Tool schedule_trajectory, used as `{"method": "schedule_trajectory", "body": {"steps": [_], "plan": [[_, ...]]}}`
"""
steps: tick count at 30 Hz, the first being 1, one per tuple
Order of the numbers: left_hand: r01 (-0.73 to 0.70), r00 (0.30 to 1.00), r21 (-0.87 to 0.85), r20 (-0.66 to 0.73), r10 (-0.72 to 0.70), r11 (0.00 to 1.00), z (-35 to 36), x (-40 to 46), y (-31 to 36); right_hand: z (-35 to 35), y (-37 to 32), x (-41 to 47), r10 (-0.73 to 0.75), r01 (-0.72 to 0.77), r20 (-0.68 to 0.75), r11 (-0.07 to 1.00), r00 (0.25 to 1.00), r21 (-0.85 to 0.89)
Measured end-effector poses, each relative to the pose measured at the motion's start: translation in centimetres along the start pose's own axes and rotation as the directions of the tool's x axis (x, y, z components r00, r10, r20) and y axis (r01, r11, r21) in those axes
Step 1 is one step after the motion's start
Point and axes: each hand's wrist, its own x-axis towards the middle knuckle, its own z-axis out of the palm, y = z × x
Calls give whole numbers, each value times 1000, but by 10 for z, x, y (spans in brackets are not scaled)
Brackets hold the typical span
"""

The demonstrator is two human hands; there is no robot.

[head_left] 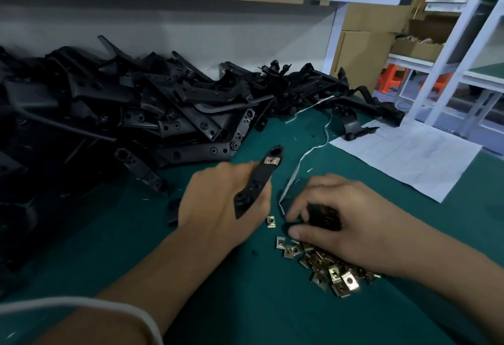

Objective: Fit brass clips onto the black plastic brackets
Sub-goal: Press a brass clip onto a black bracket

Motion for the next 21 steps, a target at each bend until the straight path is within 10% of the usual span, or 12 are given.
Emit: {"method": "schedule_trajectory", "body": {"steps": [4,21], "plan": [[180,982,-283,1,-188,942,-5,-3,10,-5,0,-2,4,-2,45,999,999,-49],[134,991,-153,33,-131,979,-1,0,9,22,-22,3,9,-10,-55,1000,998,-13]]}}
